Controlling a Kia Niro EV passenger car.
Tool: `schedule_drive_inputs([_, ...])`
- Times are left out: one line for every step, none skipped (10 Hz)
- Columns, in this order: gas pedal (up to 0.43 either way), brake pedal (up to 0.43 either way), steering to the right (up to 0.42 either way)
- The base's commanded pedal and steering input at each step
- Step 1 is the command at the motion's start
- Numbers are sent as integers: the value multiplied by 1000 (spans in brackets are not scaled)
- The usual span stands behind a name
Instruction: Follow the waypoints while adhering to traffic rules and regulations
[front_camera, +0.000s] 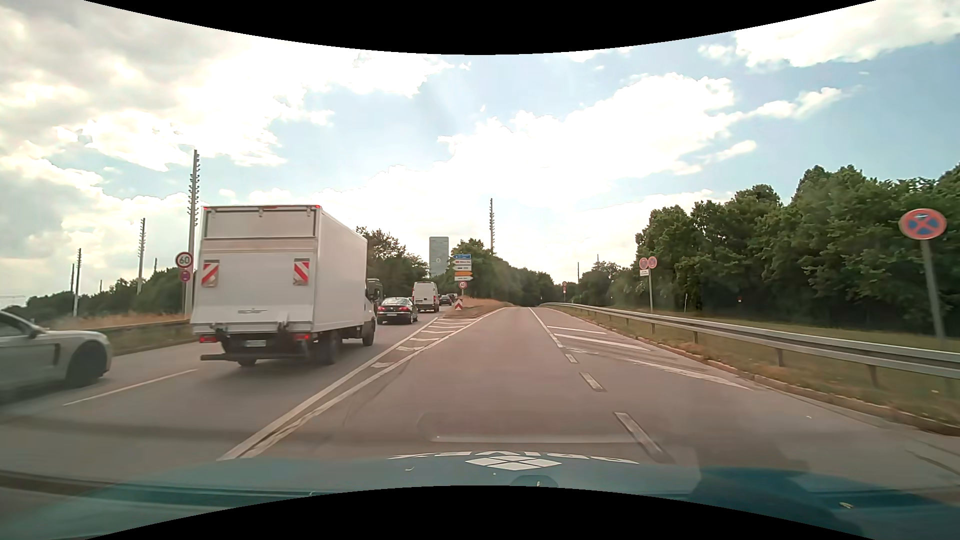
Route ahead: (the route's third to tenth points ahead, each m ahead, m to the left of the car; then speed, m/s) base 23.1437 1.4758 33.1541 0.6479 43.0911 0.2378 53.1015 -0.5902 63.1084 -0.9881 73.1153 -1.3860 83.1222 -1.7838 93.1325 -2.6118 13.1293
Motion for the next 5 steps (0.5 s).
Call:
schedule_drive_inputs([260, 0, 12])
schedule_drive_inputs([268, 0, 12])
schedule_drive_inputs([268, 0, 11])
schedule_drive_inputs([268, 0, 11])
schedule_drive_inputs([287, 0, 11])
